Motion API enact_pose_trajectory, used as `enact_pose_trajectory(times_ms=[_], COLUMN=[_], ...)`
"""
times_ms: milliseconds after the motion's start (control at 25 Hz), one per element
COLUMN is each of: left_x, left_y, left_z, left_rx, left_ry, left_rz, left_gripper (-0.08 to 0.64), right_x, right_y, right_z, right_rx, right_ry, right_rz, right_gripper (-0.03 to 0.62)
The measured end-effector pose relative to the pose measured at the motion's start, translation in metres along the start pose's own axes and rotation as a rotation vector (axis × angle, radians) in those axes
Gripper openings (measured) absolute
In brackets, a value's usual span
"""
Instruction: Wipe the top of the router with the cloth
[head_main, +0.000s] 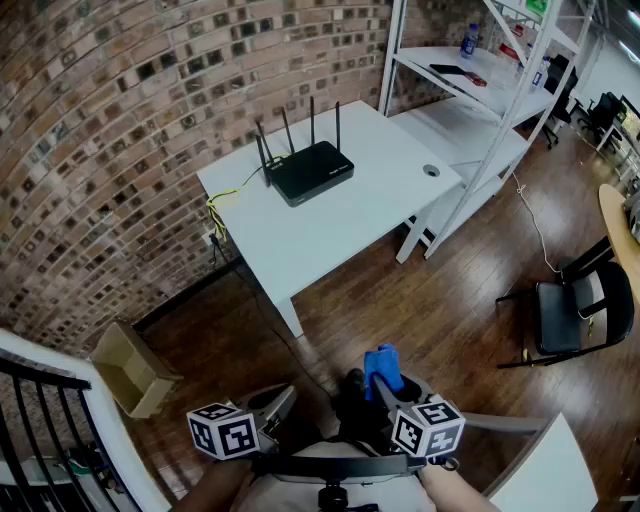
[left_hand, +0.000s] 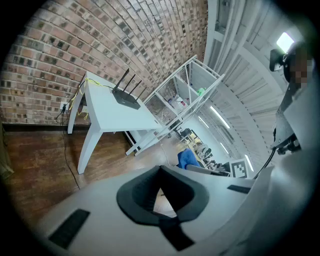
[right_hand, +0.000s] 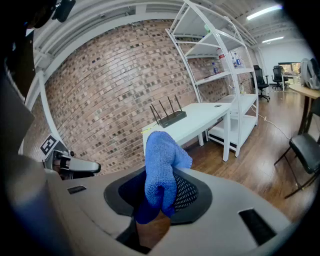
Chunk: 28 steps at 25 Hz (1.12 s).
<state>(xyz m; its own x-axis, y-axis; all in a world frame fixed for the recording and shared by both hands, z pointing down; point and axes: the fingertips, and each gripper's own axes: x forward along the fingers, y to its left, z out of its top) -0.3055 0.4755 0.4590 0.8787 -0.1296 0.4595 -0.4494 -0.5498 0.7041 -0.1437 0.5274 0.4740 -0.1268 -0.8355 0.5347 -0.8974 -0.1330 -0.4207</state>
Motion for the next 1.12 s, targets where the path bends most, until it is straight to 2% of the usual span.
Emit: enact_pose_trajectory(times_ms=[280, 520, 640, 880, 1120], left_x=[0.074, 0.131, 0.149, 0.173, 0.207], left_y=[-0.005, -0.025, -0.027, -0.016, 0.011], left_z=[0.07, 0.131, 0.154, 0.178, 0.207], left_rx=[-0.019, -0.004, -0.021, -0.04, -0.053], left_ry=[-0.014, -0.059, -0.092, -0.102, -0.059], left_rz=[0.037, 0.084, 0.103, 0.13, 0.11], left_gripper=[0.028, 0.028, 0.028, 0.028, 0.028], right_x=[0.052, 0.084, 0.098, 0.128, 0.162], right_y=[-0.071, -0.12, -0.14, -0.165, -0.184], right_z=[0.09, 0.165, 0.185, 0.203, 0.224], right_rx=[-0.027, -0.132, -0.147, -0.133, -0.112], right_ry=[0.011, 0.034, 0.053, 0.082, 0.096], right_rz=[0.015, 0.054, 0.063, 0.067, 0.023], right_gripper=[0.132, 0.132, 0.132, 0.132, 0.132])
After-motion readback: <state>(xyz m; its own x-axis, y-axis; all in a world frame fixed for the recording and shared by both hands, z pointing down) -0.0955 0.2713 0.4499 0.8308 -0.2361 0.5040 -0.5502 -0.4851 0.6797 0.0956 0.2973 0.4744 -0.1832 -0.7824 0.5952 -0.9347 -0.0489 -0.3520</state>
